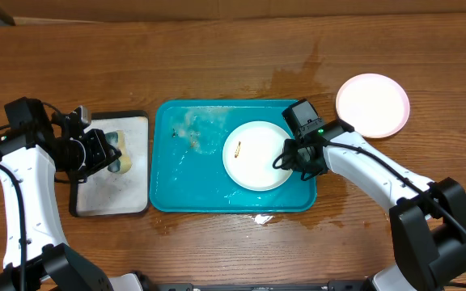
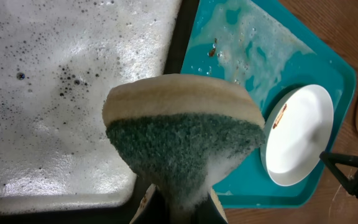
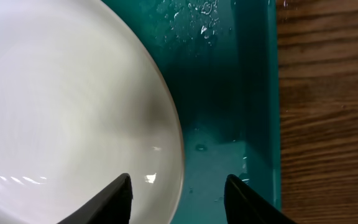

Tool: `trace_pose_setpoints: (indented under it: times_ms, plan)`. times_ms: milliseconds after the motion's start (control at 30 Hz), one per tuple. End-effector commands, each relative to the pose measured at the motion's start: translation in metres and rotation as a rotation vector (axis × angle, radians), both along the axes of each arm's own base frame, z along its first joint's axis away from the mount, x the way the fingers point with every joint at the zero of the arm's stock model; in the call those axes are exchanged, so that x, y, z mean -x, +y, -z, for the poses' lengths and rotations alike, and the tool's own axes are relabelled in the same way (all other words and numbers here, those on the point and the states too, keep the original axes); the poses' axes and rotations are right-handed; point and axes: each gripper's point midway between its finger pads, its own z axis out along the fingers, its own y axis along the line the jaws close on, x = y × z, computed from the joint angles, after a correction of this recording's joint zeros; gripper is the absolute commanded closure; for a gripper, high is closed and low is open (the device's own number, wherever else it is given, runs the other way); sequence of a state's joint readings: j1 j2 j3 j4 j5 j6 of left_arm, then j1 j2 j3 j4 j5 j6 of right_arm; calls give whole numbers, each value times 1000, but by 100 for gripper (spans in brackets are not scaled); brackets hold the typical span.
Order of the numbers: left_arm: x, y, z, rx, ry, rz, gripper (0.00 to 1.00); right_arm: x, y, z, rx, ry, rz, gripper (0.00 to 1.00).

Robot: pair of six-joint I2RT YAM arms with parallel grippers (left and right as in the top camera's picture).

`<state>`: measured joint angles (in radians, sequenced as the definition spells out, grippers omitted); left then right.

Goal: Clean dirty plates on tray and stack at the side
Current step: 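Hold the raised white plate on the teal tray with the right gripper, then bring the sponge from the dark tray onto the held white plate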

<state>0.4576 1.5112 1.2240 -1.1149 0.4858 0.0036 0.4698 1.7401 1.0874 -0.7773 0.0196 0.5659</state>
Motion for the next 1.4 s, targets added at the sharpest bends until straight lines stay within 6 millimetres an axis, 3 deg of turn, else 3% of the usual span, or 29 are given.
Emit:
trace_pose_setpoints:
  times_ms: [0, 67, 333, 467, 567, 633, 767, 1000, 1133, 1367]
  plan:
    - [-2, -2, -1, -5, -9, 22, 96, -6, 11, -9, -89, -1, 121, 54]
    - [-2, -2, -1, -5, -8, 21, 96, -6, 11, -8, -92, -2, 136, 61]
    - [-5, 4, 0, -41, -17, 17, 96, -5, 13, 11, -101, -15, 130, 69]
    - [-9, 6, 1, -66, -29, 22, 96, -5, 12, 17, -94, -3, 130, 81]
    - [-17, -1, -1, -84, -56, 56, 96, -5, 13, 22, -91, 2, 131, 83]
    - [-25, -11, -2, -100, -82, 96, 96, -6, 14, 22, -99, 3, 129, 92]
    - [-36, -44, -2, -155, -110, 213, 96, -5, 15, 22, -104, 8, 127, 96]
    - [-57, -139, -14, -107, -217, 367, 96, -4, 15, 22, -102, 12, 127, 96]
    - [-54, -193, -21, -52, -249, 427, 96, -3, 15, 22, -101, 15, 127, 96]
    - [-43, -240, -3, -143, -227, 491, 96, -2, 15, 22, -103, 21, 126, 96]
